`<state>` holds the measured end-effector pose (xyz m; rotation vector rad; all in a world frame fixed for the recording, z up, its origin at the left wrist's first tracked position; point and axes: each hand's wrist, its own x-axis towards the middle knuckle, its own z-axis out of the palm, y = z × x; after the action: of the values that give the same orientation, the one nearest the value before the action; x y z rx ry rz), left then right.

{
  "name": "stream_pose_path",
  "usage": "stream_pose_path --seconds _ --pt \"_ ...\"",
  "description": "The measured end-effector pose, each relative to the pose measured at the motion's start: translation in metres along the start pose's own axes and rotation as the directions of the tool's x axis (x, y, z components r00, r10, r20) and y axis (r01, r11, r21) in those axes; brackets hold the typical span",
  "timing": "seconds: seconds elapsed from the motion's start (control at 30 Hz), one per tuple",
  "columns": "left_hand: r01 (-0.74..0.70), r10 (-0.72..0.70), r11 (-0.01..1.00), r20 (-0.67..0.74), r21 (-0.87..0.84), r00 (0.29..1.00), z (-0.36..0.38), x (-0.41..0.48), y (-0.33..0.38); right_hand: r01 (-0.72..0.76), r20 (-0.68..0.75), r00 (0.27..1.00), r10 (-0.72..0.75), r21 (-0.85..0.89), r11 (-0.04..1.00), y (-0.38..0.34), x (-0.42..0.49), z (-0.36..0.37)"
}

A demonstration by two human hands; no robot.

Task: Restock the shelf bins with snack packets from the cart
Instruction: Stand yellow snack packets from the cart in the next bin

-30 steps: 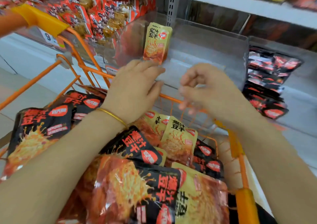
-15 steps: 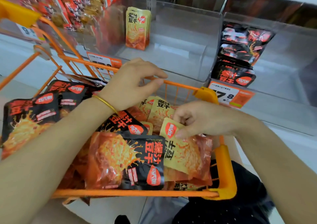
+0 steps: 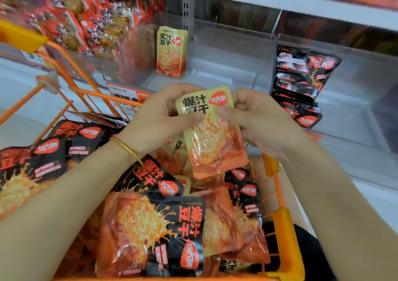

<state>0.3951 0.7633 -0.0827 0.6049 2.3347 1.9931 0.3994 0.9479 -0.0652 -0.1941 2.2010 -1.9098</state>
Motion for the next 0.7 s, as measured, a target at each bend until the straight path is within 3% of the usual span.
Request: stream_pose_path --seconds 0.13,0.2,0.23,0.33,0.43,0.53,0.7 --pt "-0.023 0.01 0.999 -0.264 -0.047 0.965 -0.016 0.008 0.002 -0.01 0.277 0.961 0.018 -0.029 1.0 -0.019 0.021 0.008" --pt "-0.013 0.021 1.0 -0.38 0.022 0.925 -0.023 0.01 0.001 0.013 0.239 0.971 0.0 -0.053 0.999 -0.031 0.039 0.012" --pt "0.01 0.047 0.991 -0.41 0.136 0.911 -0.027 0.011 -0.001 0.018 0.166 0.986 -0.004 -0.085 0.996 -0.037 0.051 0.014" --pt "0.128 0.085 0.815 -0.335 0.565 0.938 -0.038 0.01 -0.014 -0.001 -0.106 0.994 -0.008 -0.083 0.997 -0.04 0.103 0.017" --pt "0.106 0.066 0.577 -0.175 0.81 0.982 -0.039 0.006 -0.025 -0.014 -0.279 0.959 -0.046 -0.211 0.977 -0.024 0.164 0.022" --pt "0.105 0.05 0.432 -0.14 0.896 0.989 -0.037 0.005 -0.034 -0.091 -0.307 0.949 -0.068 -0.474 0.876 -0.001 0.21 0.03" --pt "0.114 0.067 0.347 -0.146 0.931 0.987 -0.034 0.003 -0.04 -0.11 -0.323 0.937 -0.133 -0.634 0.766 0.021 0.252 0.046"
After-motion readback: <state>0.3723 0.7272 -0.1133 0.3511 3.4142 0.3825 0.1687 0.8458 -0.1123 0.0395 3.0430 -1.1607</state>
